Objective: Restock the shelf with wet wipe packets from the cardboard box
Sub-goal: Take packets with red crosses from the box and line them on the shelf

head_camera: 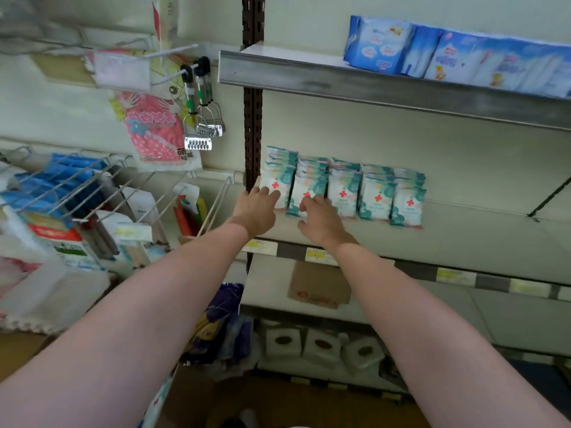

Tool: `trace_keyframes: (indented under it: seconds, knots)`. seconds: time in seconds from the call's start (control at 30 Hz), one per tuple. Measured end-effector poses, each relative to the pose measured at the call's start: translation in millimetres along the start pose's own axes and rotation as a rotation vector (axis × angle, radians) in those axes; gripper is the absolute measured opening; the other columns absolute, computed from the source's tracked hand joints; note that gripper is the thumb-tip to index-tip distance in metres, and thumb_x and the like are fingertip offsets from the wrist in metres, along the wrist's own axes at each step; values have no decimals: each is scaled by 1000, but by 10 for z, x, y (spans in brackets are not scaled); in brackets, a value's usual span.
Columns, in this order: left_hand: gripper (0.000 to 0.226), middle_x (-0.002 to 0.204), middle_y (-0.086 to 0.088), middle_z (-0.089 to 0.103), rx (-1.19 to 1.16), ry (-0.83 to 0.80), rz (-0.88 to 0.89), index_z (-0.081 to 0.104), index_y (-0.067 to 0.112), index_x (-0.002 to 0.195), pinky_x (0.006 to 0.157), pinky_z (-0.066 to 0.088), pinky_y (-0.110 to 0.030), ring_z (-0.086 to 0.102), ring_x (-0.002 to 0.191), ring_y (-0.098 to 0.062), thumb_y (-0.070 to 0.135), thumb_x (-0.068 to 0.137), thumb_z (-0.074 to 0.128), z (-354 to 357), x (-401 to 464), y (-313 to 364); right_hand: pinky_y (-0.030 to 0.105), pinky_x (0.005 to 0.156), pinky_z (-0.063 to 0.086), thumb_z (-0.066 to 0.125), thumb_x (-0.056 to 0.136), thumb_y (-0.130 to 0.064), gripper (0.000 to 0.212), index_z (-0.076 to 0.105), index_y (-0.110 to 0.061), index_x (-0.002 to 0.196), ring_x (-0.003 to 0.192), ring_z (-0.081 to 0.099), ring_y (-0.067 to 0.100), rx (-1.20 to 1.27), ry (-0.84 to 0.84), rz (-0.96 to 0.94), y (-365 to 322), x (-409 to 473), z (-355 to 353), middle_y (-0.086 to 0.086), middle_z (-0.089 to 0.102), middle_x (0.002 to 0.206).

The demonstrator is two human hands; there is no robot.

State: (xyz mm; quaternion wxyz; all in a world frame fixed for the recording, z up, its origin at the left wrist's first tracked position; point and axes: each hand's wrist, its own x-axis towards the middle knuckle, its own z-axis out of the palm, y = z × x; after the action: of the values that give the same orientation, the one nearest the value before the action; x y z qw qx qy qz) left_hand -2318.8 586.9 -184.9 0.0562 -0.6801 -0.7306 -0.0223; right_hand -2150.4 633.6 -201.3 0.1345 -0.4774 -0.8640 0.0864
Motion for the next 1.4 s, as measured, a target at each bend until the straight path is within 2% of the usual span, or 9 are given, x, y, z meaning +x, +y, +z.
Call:
trace_keyframes:
  seconds: [0.2,0.3,0.47,0.63,0.7,0.83,1.03,1.2,1.4]
  knots:
    - [38,129,-8,53,-114,-147,-144,48,19,130,92,43,-41,48,121,-29,28,93,51,130,-964,247,39,86,47,66,87,-26,28,51,-18,109,104,49,24,137,-75,-31,-186,-604,245,4,51,113]
    - [39,127,-11,54,-117,-221,-197,49,16,129,91,43,-40,50,118,-31,28,92,53,328,-1558,230,37,84,47,67,86,-29,26,47,-22,101,102,50,23,164,-201,-24,-365,-959,536,2,50,110]
    - [35,120,-12,58,-93,-324,-305,52,16,123,84,43,-40,53,113,-34,33,93,47,697,-2472,55,38,82,46,67,84,-27,28,46,-25,102,102,48,24,181,-419,-123,-655,-1608,1093,0,46,107]
    - [37,119,-9,56,-116,-443,-430,50,18,127,83,43,-42,51,113,-31,28,91,47,1019,-3184,-140,42,89,51,69,85,-27,41,50,-20,120,108,52,27,143,-510,-159,-1043,-2004,1488,6,52,119]
    - [37,118,-10,58,-148,-442,-471,51,17,126,80,43,-40,53,113,-32,26,90,48,1118,-3395,-208,43,92,51,71,85,-30,48,49,-19,126,114,51,27,124,-558,-182,-1193,-2111,1656,7,52,125]
    - [37,121,-13,59,-207,-505,-560,46,14,128,74,43,-38,56,110,-35,24,92,49,1289,-3758,-395,44,92,51,73,86,-32,44,50,-21,122,116,49,26,94,-679,-203,-1476,-2266,1990,6,51,125]
    - [43,122,-10,60,-334,-572,-731,42,21,136,72,43,-37,58,109,-32,26,94,48,1479,-4395,-760,44,97,49,70,90,-29,44,49,-20,128,121,47,27,27,-777,-290,-2065,-2474,2315,6,50,128]
    - [35,116,-12,58,-390,-606,-769,45,16,128,78,50,-42,57,103,-32,25,94,47,1668,-4697,-1078,43,94,50,67,90,-25,36,51,-19,122,117,47,28,-42,-830,-397,-2558,-2595,2551,7,52,124]
    - [31,121,-13,56,-426,-610,-831,46,14,124,78,44,-41,54,111,-33,20,94,46,1809,-4897,-1370,41,92,49,64,91,-24,37,50,-18,124,116,47,27,-81,-893,-443,-2889,-2577,2853,8,52,125]
